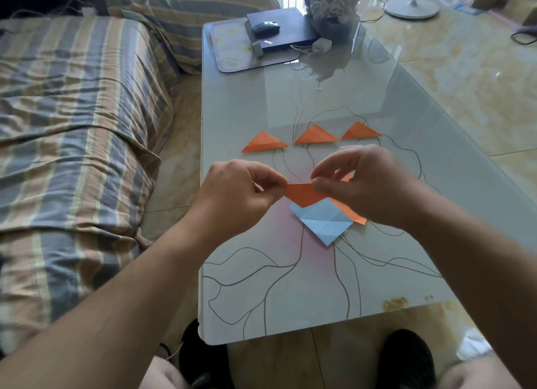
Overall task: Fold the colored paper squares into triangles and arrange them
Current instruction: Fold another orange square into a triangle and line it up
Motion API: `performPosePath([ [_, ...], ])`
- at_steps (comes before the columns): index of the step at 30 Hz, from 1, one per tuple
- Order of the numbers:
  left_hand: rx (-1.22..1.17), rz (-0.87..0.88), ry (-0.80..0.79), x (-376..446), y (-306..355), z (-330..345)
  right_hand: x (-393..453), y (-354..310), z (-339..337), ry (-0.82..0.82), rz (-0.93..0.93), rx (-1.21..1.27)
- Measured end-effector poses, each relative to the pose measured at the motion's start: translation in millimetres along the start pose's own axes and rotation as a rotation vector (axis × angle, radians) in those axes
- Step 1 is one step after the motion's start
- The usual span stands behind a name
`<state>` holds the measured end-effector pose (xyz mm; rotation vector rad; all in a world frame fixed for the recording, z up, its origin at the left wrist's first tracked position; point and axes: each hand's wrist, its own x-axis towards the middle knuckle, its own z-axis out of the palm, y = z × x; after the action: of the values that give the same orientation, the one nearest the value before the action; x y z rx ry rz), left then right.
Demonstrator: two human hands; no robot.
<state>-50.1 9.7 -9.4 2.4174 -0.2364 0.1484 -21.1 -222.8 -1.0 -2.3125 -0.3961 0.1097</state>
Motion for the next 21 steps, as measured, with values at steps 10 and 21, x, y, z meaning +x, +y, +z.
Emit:
performPosePath([
  [10, -0.083, -0.034, -0.004, 2.4, 1.3, 8.4, 7.5, -6.8, 24.2, 0.088, -0.200, -0.235],
  [21, -0.047, 0.028, -0.001, 6.3, 1.8, 14.6, 8.3, -5.8, 35.6, 0.212, -0.301, -0.147],
])
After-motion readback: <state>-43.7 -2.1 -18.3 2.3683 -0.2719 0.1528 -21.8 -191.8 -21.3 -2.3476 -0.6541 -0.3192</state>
